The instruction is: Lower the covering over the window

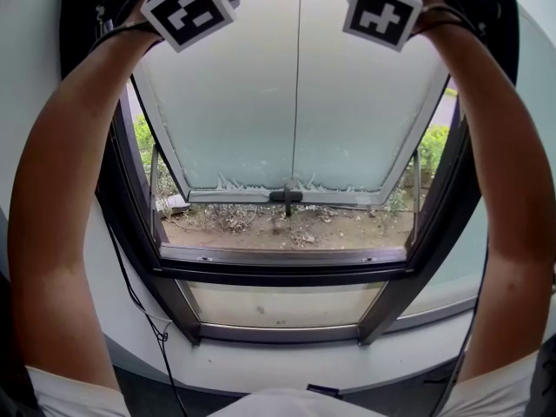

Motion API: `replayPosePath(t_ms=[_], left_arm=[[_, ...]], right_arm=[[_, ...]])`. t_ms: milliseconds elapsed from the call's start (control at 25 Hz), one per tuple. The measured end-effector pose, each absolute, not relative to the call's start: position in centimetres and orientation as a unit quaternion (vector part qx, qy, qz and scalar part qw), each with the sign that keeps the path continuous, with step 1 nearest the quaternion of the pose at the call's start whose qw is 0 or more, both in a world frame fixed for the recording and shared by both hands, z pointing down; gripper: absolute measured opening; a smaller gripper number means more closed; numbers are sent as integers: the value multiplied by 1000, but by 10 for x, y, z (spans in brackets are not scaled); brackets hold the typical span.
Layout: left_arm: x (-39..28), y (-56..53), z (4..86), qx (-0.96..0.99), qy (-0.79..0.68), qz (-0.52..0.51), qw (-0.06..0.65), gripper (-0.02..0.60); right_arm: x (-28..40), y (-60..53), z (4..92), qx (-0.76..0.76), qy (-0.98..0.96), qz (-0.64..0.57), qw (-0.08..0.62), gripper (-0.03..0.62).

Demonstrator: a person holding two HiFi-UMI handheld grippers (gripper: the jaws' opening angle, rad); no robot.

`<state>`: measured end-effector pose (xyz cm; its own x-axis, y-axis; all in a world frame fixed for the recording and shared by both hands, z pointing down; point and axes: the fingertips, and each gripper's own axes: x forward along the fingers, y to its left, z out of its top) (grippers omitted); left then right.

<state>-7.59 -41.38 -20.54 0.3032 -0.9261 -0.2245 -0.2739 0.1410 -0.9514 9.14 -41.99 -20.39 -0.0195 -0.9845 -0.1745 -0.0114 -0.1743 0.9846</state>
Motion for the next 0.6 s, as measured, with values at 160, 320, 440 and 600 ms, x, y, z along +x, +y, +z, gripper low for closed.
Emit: replayPosePath(t_ms=[160,320,440,600], left_arm=[[-75,-415,-186,-581,501,-319,557,187],[-74,-416,-170,-570,495,-340,561,187],[-75,-414,-162,-581,495,-339,550,187],[-74,-415,-149,-595,491,-343,535,184]], right_arm=[[91,-421,-189,530,-473,-540,451,103],[92,-421,-175,524,-478,-537,457,98],[92,-420,-165,522,-479,-536,459,97],[92,-421,-153,518,-483,-535,461,84]])
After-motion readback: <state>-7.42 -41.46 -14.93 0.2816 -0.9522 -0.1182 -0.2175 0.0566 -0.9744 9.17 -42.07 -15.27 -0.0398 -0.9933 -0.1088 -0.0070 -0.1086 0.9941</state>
